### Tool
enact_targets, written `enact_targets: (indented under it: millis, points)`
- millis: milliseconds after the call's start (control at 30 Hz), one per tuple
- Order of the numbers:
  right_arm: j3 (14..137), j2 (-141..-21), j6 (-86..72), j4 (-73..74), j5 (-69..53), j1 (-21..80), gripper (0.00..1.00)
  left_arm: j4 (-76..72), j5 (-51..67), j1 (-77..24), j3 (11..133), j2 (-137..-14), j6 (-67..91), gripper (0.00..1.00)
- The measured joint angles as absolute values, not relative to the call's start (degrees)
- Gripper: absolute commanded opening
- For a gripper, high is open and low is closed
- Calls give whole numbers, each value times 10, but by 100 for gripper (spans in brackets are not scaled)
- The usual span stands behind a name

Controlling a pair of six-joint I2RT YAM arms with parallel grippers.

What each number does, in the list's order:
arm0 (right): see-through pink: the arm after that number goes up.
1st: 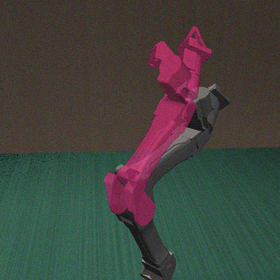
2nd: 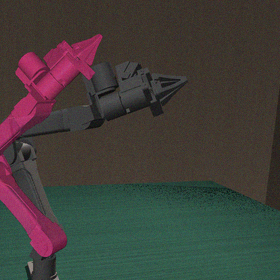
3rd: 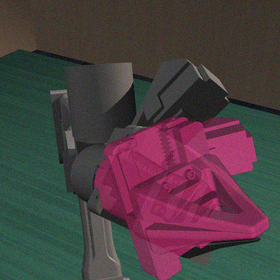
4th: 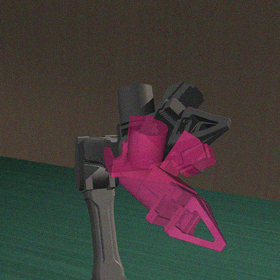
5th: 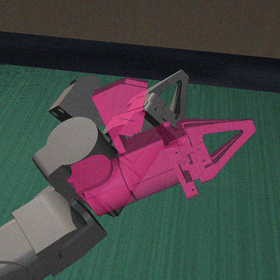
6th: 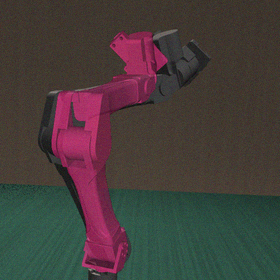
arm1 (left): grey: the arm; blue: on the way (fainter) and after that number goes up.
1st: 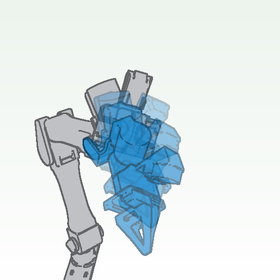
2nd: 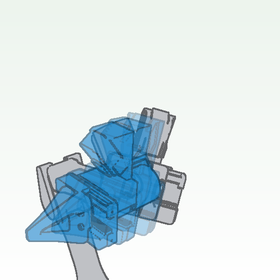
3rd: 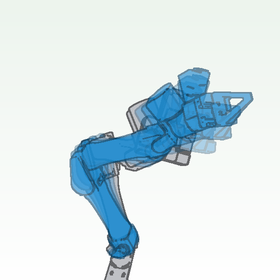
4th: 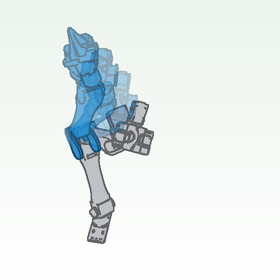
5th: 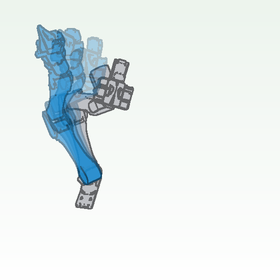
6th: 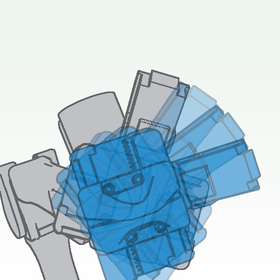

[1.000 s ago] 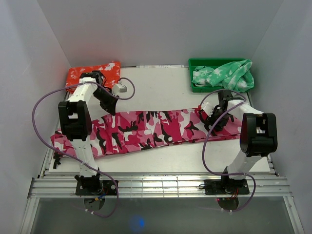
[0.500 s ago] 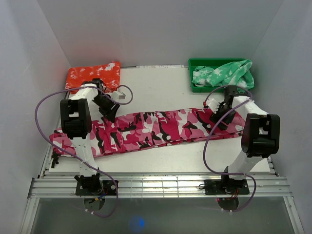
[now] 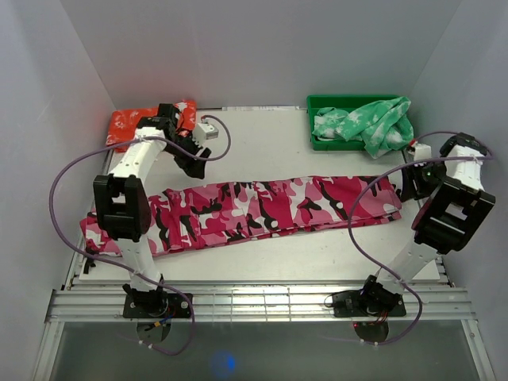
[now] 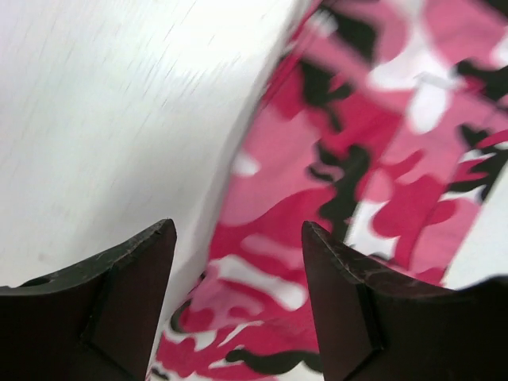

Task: Fold and stack the trousers
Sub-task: Fold the trousers

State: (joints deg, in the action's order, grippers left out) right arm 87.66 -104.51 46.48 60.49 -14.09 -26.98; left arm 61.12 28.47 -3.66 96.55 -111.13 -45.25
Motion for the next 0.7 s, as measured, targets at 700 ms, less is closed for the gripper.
enact_targets:
  millis: [700]
  points:
    - [676, -1051, 333, 481, -239, -361, 54, 460, 264, -291, 655, -1007, -296, 70]
